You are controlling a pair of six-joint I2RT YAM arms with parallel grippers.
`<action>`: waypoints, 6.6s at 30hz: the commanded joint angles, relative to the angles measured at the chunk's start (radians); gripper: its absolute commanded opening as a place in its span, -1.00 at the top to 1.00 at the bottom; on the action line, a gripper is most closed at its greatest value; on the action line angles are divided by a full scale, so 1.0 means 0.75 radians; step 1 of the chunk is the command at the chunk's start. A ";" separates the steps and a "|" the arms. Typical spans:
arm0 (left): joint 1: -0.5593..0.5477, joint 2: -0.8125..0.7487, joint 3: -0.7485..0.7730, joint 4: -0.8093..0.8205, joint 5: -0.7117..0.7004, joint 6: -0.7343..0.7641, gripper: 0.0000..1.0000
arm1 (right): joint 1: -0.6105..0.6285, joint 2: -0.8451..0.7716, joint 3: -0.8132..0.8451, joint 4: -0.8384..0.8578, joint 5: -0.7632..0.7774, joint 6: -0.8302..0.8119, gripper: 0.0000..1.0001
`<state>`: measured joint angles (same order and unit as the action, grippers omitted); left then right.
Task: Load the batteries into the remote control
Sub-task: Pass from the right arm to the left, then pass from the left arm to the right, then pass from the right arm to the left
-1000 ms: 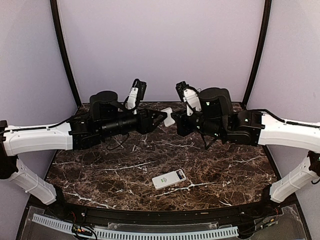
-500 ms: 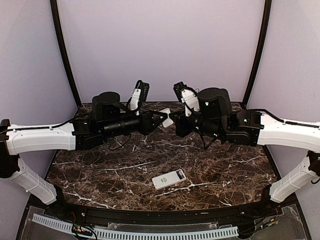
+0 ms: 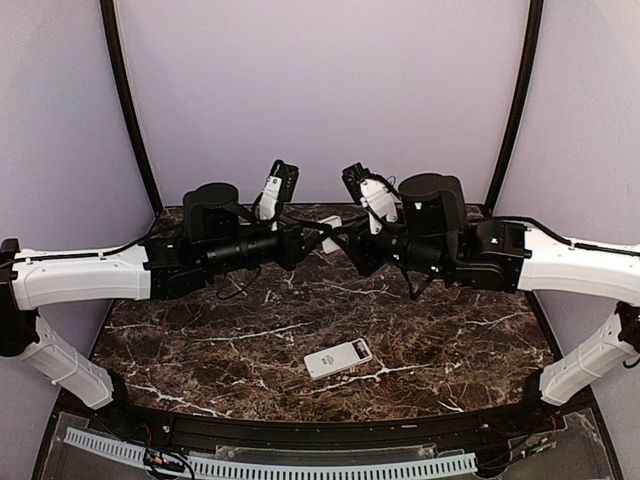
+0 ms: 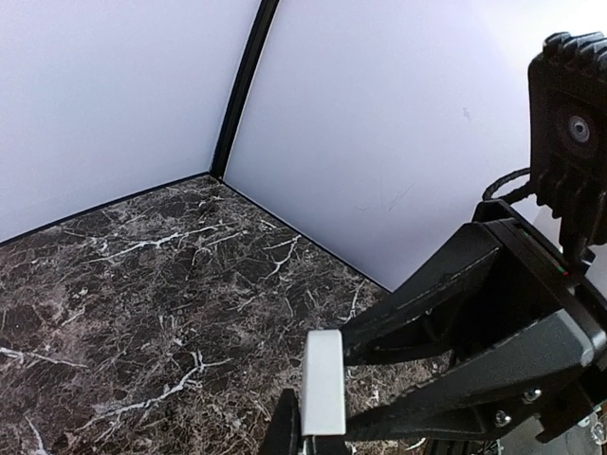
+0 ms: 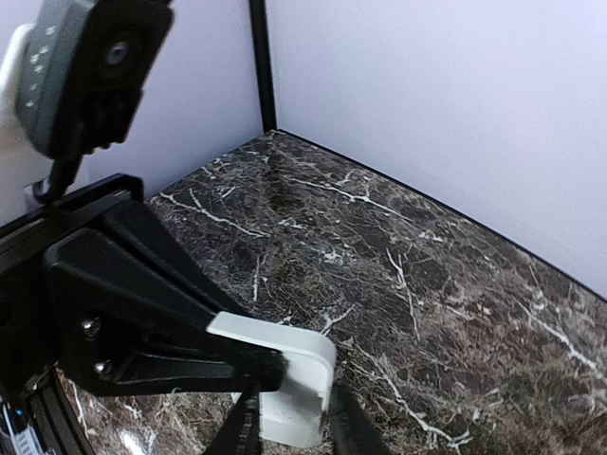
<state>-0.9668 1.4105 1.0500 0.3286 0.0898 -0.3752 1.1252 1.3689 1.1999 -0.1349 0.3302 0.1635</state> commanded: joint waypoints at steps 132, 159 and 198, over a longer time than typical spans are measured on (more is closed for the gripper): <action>-0.206 0.318 -0.386 -0.199 -0.167 0.492 -0.96 | -0.524 0.008 -0.883 0.765 -1.142 0.973 1.00; -0.202 0.460 -0.426 -0.064 -0.047 0.527 -0.65 | -0.554 0.327 -1.160 1.421 -1.158 1.146 1.00; -0.236 -0.121 -0.487 0.537 0.167 0.016 -0.03 | -0.345 -0.419 -0.869 0.926 -0.989 0.924 1.00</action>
<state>-1.1416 1.3815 0.6594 0.6598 0.1162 -0.2352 0.8509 1.1439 0.4850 0.7063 -0.4450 0.9688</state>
